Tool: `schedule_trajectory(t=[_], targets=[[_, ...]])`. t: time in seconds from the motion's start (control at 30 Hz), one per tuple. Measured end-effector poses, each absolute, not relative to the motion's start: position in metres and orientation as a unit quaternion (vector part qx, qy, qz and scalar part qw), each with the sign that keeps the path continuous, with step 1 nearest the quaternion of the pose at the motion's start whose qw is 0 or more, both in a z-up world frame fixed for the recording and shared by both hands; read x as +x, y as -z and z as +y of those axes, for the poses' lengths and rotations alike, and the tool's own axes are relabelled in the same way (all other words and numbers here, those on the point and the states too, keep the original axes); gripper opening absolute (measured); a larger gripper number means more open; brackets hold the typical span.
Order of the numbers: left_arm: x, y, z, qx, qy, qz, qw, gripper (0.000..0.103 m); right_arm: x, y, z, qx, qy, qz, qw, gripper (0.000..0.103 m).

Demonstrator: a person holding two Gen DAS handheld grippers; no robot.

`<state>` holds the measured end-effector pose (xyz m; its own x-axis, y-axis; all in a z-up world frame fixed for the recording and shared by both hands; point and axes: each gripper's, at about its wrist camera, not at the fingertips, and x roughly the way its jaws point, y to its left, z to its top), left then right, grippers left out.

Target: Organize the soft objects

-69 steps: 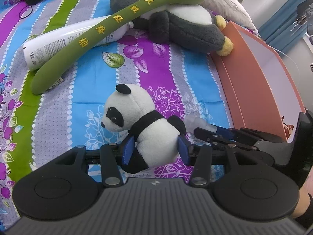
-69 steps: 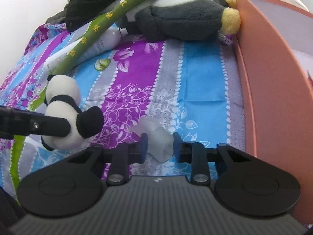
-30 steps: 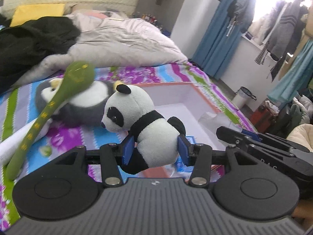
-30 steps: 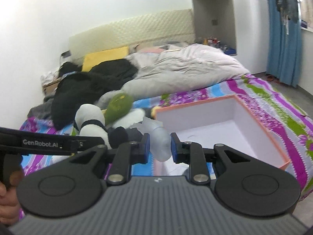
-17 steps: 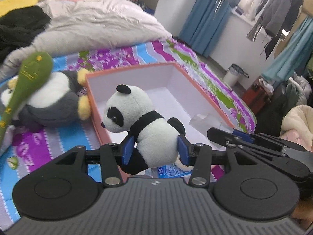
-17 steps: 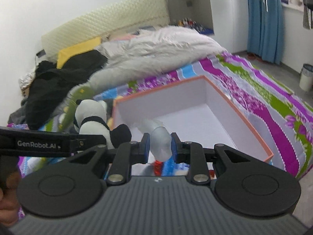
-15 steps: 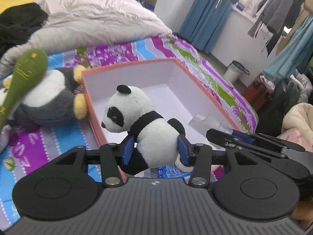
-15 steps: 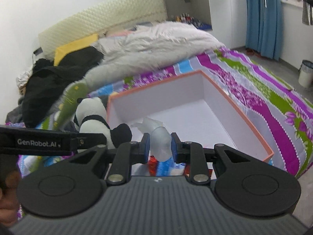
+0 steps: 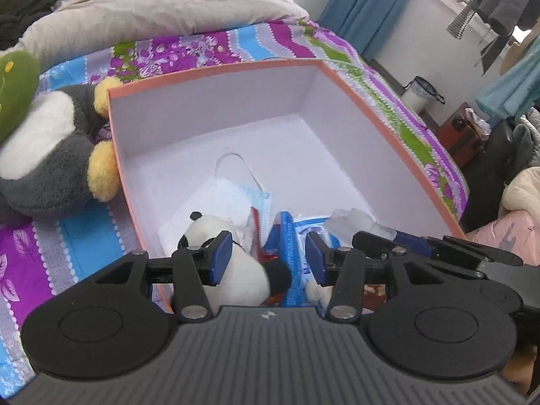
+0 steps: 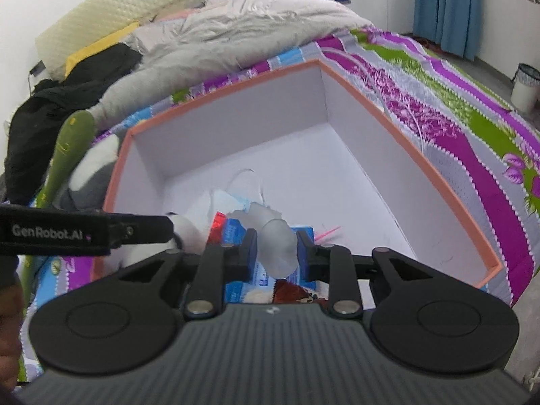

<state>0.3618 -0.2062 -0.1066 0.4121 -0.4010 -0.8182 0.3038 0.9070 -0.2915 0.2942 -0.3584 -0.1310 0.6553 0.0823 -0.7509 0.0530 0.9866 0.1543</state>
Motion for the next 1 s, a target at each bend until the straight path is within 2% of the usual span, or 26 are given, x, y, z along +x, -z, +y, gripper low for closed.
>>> schedule_trajectory(t=[0.1, 0.13, 0.43, 0.8, 1.0], targets=[[0.363, 0.108, -0.204, -0.049, 0.21, 0.501, 0.838, 0.054, 0.294, 0.133, -0.357, 0.084, -0.011, 0.419, 0.904, 0.051], [0.362, 0.107, -0.202, -0.05, 0.211, 0.5, 0.839, 0.054, 0.293, 0.132, -0.356, 0.085, -0.009, 0.417, 0.905, 0.052], [0.329, 0.053, -0.181, -0.058, 0.215, 0.459, 0.86, 0.054, 0.264, 0.079, -0.347, 0.088, -0.017, 0.363, 0.928, 0.052], [0.248, -0.051, -0.144, -0.053, 0.217, 0.373, 0.901, 0.054, 0.19, -0.018, -0.32, 0.07, -0.021, 0.269, 0.96, 0.052], [0.194, -0.091, -0.126, -0.049, 0.217, 0.338, 0.915, 0.055, 0.147, -0.05, -0.304, 0.065, -0.02, 0.237, 0.969, 0.052]])
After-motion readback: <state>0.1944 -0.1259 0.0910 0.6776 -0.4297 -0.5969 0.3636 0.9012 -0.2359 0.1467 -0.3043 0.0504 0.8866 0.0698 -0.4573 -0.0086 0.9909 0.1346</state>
